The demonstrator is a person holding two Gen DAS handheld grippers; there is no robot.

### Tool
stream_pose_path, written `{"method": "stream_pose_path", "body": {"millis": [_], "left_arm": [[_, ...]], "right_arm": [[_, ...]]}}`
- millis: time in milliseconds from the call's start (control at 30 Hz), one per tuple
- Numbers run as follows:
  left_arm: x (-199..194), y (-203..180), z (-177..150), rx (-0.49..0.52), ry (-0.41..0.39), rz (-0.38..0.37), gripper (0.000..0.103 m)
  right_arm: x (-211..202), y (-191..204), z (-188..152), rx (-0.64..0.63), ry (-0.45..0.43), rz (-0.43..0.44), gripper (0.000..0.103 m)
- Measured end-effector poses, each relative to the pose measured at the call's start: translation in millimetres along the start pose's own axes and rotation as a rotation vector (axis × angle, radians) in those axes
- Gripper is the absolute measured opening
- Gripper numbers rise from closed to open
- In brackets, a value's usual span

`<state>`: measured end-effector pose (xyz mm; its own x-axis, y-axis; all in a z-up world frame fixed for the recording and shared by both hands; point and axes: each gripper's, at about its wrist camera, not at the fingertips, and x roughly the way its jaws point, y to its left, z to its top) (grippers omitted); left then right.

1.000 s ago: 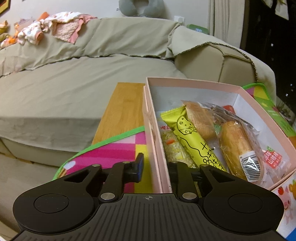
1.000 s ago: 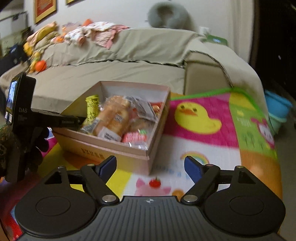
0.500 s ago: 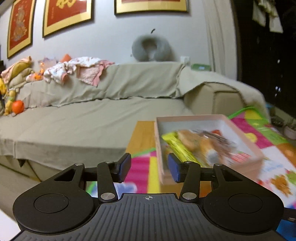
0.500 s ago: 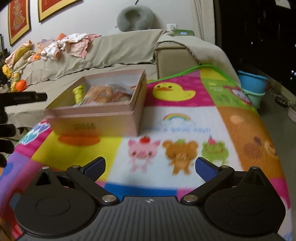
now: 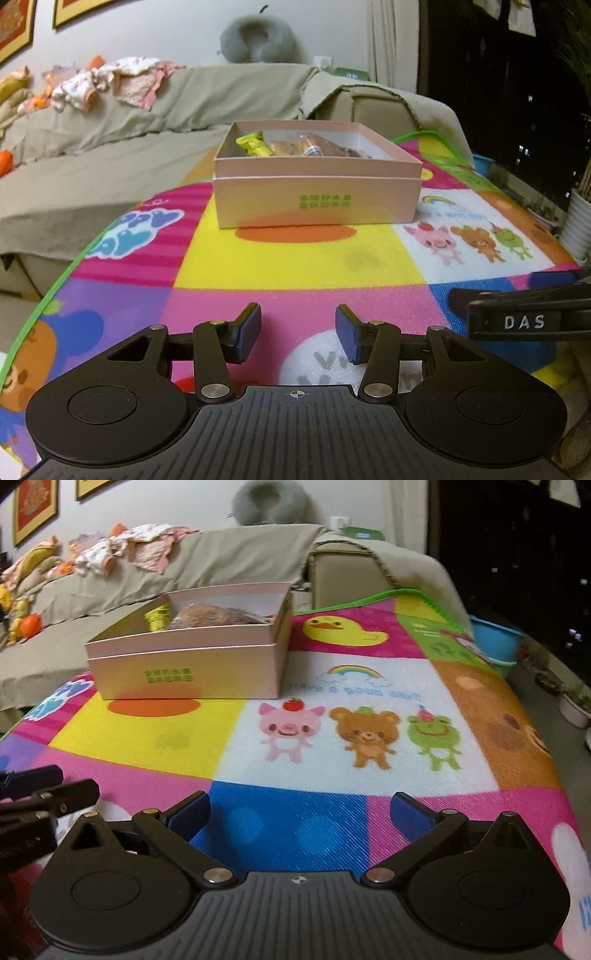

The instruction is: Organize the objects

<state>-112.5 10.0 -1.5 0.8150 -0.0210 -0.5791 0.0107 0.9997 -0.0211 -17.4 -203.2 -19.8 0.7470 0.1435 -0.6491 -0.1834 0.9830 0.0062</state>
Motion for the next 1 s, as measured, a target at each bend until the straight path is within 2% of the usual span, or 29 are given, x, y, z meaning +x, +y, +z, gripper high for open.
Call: {"method": "stream_pose_path", "body": {"millis": [100, 167, 300, 367, 1000], "left_arm": [[-1, -7, -3, -0.002, -0.011, -0.013, 0.051], [2, -9, -1, -0.008, -0.019, -0.012, 0.051], [7, -14, -1, 0.005, -0.042, -0.004, 0.051], [8, -18, -1, 0.033, -0.049, 0.008, 0.051], [8, -16, -3, 0.028, -0.059, 0.004, 0.052]], "right_arm": [[-3, -11, -4, 0.106, -0.008, -0.078, 0.103], [-6, -19, -5, 0.158, -0.025, -0.075, 0.103], [-5, -11, -5, 0.073, 0.003, -0.089, 0.103], [-6, -9, -6, 0.05, 0.003, -0.058, 0.103], [-5, -3, -4, 0.025, 0.004, -0.043, 0.103]]}}
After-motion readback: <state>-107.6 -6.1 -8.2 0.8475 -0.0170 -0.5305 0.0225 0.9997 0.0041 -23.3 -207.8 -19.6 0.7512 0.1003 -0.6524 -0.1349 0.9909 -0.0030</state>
